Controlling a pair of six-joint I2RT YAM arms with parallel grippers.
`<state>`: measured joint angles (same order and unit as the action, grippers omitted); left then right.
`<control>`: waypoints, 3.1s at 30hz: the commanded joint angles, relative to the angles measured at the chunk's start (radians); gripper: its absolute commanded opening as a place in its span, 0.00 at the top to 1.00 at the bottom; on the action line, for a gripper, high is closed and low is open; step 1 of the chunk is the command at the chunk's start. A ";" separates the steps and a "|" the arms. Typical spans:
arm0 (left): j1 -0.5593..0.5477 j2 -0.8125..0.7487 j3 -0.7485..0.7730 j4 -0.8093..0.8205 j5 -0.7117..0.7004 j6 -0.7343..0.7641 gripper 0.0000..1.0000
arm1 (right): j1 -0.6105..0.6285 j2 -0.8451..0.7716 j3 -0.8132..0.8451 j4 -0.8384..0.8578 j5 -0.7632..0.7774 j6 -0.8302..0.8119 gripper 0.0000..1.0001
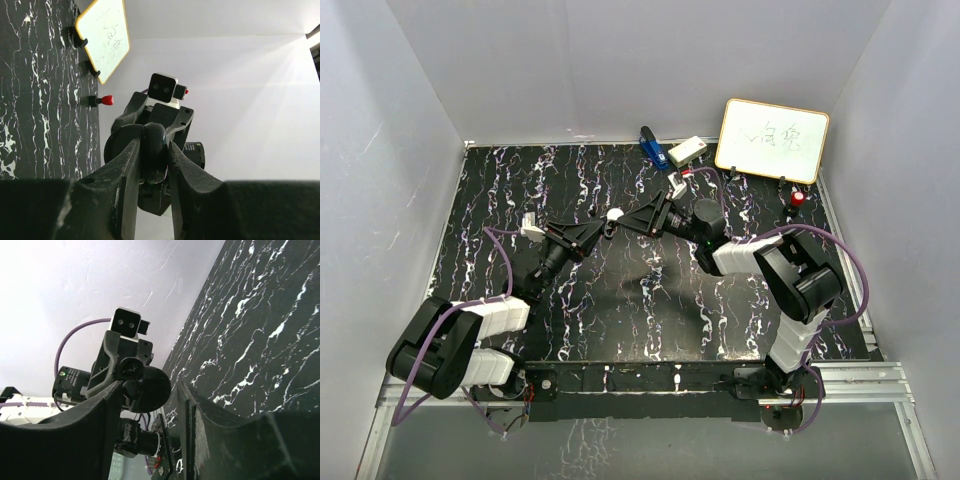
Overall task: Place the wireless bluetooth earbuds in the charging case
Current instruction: Place the earbud in the charging case, then pick up the earbud from the center of the board.
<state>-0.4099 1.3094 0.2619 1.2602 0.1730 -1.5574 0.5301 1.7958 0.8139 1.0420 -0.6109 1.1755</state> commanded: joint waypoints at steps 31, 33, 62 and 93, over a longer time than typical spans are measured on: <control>0.138 -0.245 -0.108 -0.083 -0.071 -0.030 1.00 | 0.021 -0.045 0.459 -1.025 0.440 -0.831 0.44; 0.156 -0.311 -0.123 -0.147 -0.083 -0.030 1.00 | 0.044 0.042 0.541 -1.069 0.482 -0.890 0.44; 0.179 -0.710 -0.233 -0.454 -0.137 -0.035 1.00 | 0.220 0.603 1.103 -1.080 0.679 -1.100 0.45; 0.180 -0.655 -0.245 -0.402 -0.138 -0.047 1.00 | 0.242 0.719 1.188 -1.106 0.726 -1.113 0.66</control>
<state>-0.2367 0.6540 0.0185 0.8150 0.0261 -1.5986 0.7639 2.4847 1.9598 -0.0921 0.1013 0.0753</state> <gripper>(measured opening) 0.236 0.348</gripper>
